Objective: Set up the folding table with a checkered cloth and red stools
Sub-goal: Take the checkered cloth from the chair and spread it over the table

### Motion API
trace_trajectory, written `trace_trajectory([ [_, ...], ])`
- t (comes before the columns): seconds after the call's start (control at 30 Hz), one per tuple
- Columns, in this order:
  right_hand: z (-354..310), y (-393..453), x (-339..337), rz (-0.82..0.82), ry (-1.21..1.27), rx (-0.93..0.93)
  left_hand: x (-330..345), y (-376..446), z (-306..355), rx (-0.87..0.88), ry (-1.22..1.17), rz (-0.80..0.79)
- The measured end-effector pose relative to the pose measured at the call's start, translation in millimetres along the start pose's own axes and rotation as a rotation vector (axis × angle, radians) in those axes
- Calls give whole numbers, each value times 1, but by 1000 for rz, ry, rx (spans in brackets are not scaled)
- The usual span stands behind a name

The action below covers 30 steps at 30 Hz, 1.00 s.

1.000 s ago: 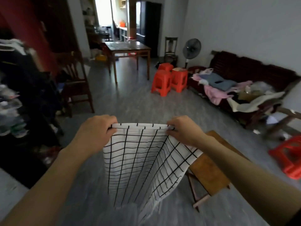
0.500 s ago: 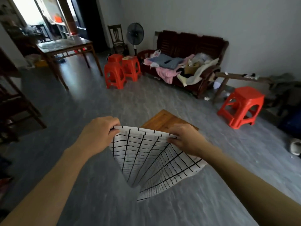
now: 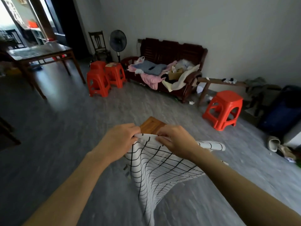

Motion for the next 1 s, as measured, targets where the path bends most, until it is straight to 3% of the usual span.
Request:
trace_trajectory([
  [0.33,-68,98,51,-143,-46,-81,-26,-8,-83,120,-93,32],
  [0.63,-104,144,100,-146,-71,-114,-27,-18,-150,190,-192,40],
  [0.77,-112,157,106,-30,73,-107,-26,-16,-171,173,-249,70],
  [0.83,-115,164,103,46,139,-103,-31,-16,-181,123,-237,144],
  [1.0,-96,178,109,117,214,-59,-66,-32,-197,-175,-112,555],
])
Point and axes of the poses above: each hand's wrist, its own y-axis towards the middle knuckle, its own x-axis out of the palm, z = x × y, the point moved 10 cm from there along y, towards the middle knuckle, and after that the axes turned 2 degrees about -z, right-handed, at the moved point
